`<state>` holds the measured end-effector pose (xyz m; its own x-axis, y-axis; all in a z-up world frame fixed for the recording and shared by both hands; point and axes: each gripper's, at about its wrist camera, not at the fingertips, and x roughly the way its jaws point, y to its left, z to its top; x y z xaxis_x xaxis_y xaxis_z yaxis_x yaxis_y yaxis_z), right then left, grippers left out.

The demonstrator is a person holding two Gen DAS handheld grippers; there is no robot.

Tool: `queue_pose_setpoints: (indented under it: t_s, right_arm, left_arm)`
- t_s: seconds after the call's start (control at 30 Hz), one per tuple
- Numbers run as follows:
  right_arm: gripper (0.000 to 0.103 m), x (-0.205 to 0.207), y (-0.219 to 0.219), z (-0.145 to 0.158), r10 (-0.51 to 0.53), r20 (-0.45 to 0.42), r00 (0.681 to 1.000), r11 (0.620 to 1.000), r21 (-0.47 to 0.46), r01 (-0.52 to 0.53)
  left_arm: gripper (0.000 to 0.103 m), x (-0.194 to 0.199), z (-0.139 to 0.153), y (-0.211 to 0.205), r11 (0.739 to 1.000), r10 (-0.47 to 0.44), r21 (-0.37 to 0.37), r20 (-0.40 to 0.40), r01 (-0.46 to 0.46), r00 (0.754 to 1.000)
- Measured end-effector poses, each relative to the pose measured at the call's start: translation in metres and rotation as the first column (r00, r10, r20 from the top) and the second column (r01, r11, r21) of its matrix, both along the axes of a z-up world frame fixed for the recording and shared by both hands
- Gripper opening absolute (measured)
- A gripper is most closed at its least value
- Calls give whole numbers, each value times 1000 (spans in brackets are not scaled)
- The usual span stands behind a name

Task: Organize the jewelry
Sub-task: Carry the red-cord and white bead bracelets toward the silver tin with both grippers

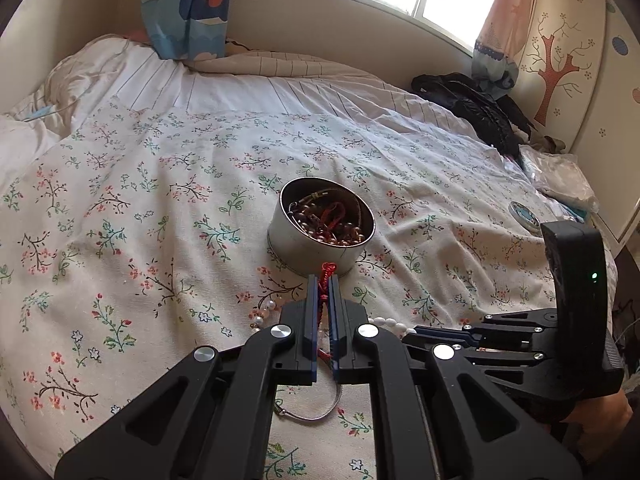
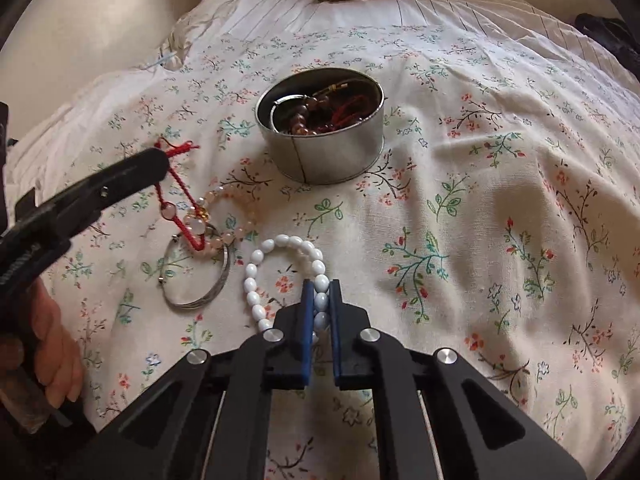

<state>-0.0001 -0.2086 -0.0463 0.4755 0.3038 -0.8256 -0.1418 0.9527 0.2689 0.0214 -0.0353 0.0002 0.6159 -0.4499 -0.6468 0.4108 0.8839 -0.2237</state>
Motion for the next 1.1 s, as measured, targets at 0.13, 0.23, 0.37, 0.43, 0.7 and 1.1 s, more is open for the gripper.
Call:
queue_pose_setpoints:
  t_s: [0.13,0.23,0.37,0.43,0.7,1.1]
  right_arm:
    - [9,-1,-6,0,-46,0,999,998,34,46]
    - [30,3,5,-11,-30,-23,999,997,-79,28]
    - [15,4,4,-15,-22,-49,999,999,-37,20]
    - [8,2,-11,-12,-42,-56,998,996,82,46]
    - [8,0,-45,10,-100,17,995,864,497,79]
    - [8,-12,-62,43,-163,163,973,773,634,23]
  left_arm:
    - [4,-4,2,-3,1000,-9,-5,4,9,1000]
    - [4,-4,1,-3,1000,-11,-3,3,11,1000]
    - [4,-3,0,-4,1000,-7,14,4,7,1000]
    - [4,-4,0,-6,999,-7,31,11,6,1000]
    - [4,-7,3,-12,995,7,102,62,-14,998]
    - [4,-11,15,-11,993,36,110,135,-51,990]
